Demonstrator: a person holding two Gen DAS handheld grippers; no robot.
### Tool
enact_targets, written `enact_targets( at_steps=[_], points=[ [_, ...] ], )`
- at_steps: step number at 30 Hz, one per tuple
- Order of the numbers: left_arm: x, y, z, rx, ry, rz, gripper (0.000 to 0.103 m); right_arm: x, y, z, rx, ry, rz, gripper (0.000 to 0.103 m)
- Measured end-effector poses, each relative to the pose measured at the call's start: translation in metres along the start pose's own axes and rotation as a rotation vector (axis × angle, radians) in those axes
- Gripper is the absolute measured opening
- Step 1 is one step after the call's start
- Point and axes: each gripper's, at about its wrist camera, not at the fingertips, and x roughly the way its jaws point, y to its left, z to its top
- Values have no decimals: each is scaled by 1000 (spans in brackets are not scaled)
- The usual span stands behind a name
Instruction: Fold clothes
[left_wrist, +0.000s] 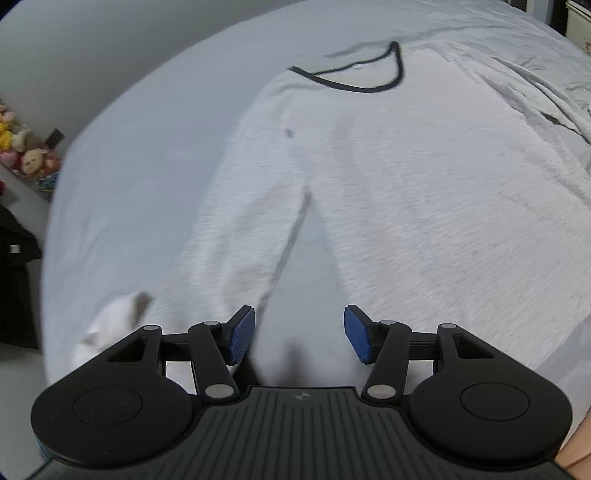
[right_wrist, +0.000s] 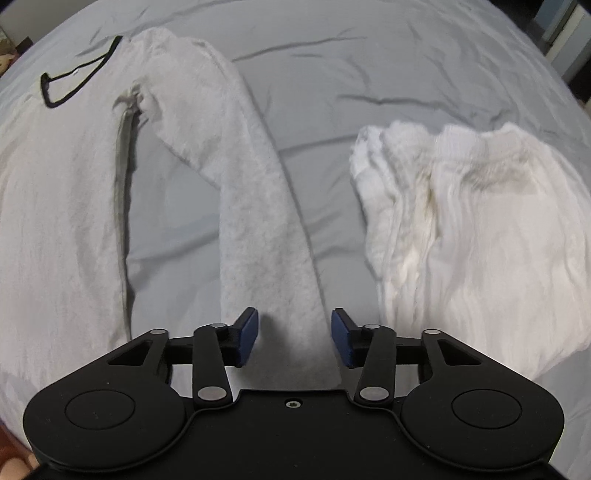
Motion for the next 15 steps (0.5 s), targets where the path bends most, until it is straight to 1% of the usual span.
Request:
enact_targets(
  at_steps=[2, 5, 6, 7, 8, 11, 15],
  points=[
    [9, -15, 0, 10, 0, -29, 52, -4, 11, -8, -46, 16, 36, 42],
    [19, -33, 0, 29, 2, -64, 52, 8, 32, -16, -130, 61, 32, 42],
    [23, -41, -1, 39, 5, -76, 52, 11, 37, -19, -157, 78, 12, 32],
    [25, -46, -3, 47, 7, -83, 52, 15, 40, -22, -179, 92, -20, 20],
    [26, -49, -5, 51, 12, -88, 52, 18, 41, -23, -192, 100, -52, 0],
    [37, -59, -14, 59, 35, -96, 52, 8, 33, -22, -165, 61, -83, 0],
    [47, -62, -24, 54, 63, -103, 52, -18, 17, -13, -135, 0, -127, 0]
  ],
)
